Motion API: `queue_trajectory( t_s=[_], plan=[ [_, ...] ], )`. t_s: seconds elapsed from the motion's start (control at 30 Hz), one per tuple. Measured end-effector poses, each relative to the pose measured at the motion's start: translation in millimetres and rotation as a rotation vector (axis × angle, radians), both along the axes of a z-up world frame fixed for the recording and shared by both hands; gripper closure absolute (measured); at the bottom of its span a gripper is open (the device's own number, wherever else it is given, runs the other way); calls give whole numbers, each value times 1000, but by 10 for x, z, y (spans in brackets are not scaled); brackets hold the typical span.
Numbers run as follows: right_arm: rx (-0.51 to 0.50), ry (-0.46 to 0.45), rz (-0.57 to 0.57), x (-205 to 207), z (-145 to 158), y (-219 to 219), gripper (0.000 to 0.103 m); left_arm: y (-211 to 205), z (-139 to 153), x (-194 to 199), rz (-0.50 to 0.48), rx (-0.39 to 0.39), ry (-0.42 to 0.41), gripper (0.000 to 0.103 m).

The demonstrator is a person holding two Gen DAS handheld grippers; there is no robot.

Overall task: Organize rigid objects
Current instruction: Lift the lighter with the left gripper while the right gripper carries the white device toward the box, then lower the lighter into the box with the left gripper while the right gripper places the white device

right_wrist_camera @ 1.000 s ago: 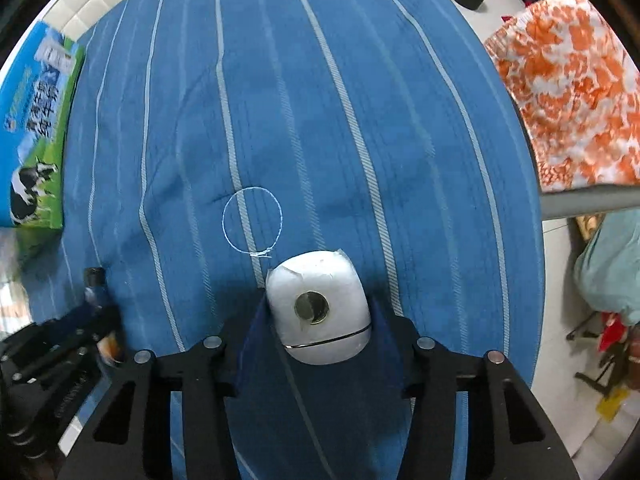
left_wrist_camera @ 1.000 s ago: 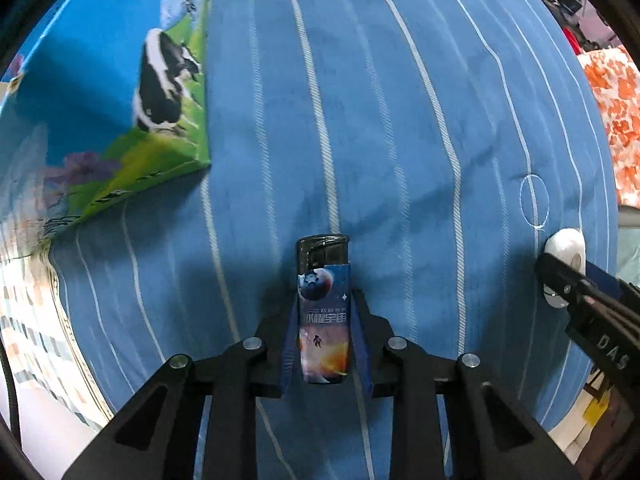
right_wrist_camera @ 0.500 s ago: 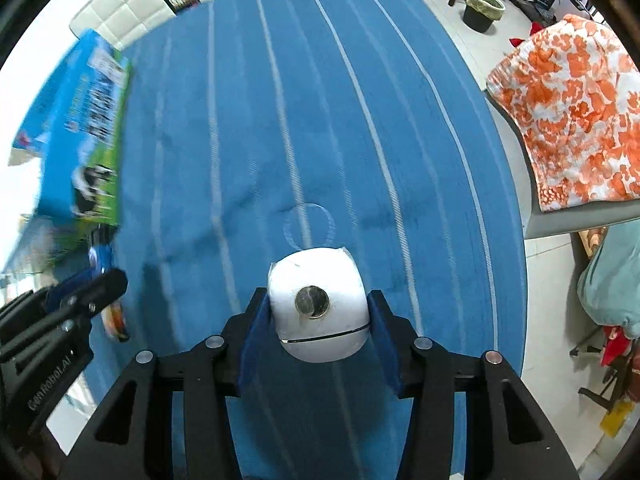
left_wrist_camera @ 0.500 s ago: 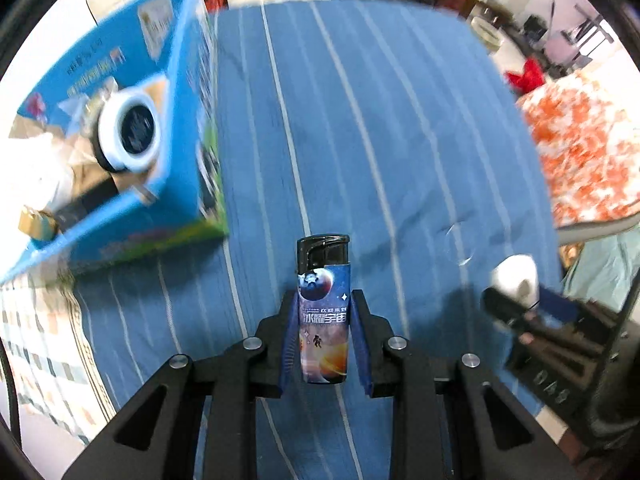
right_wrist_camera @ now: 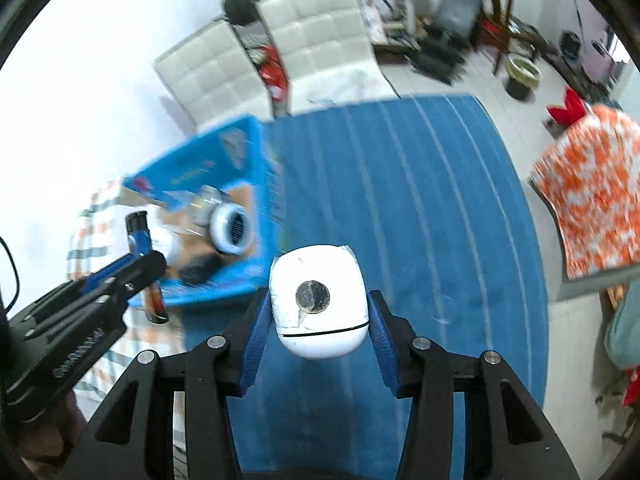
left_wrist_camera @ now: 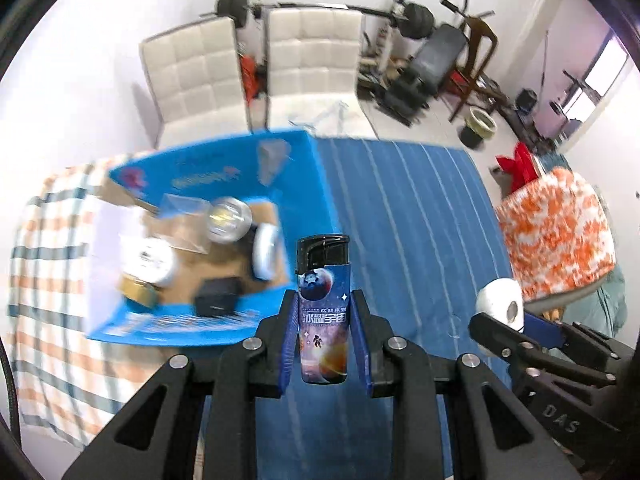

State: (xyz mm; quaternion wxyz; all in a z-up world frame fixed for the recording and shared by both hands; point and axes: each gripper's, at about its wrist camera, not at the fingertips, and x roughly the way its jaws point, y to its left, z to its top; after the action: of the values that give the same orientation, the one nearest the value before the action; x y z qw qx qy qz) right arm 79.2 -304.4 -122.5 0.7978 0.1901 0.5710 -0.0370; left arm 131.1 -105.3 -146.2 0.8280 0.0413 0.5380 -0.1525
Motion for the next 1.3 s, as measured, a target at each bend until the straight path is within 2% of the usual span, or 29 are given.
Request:
queue_trajectory(
  t_s=[0.27,0.5,0.67,0.8,0.9,1.1,1.2,1.3],
  plan=[
    [-8,-89,83,224,474,816,53,741,368,104,94,42,-86,80],
    [-26,-110,118,355,604,1157,53,1044,451,141,137,40,-107,80],
    [-37,-109,126,446,553,1267,53,1218,430,194,146,35,-99,80],
    [-15,-75,110,588,284,1263,53,1314,226,344,151,12,-29,80],
    [6,-19,95,756,-80,1239,53,1363,-65,506,154,-15,55,80],
    [48,120,66,984,-929,1226,53,1346,-785,757,154,-2,186,80],
    [36,171,60,1076,-1259,1275,53,1337,-1187,852,160,14,260,80],
    [28,224,65,1133,-1514,1330,53,1346,-1450,928,162,39,294,80]
  ],
)
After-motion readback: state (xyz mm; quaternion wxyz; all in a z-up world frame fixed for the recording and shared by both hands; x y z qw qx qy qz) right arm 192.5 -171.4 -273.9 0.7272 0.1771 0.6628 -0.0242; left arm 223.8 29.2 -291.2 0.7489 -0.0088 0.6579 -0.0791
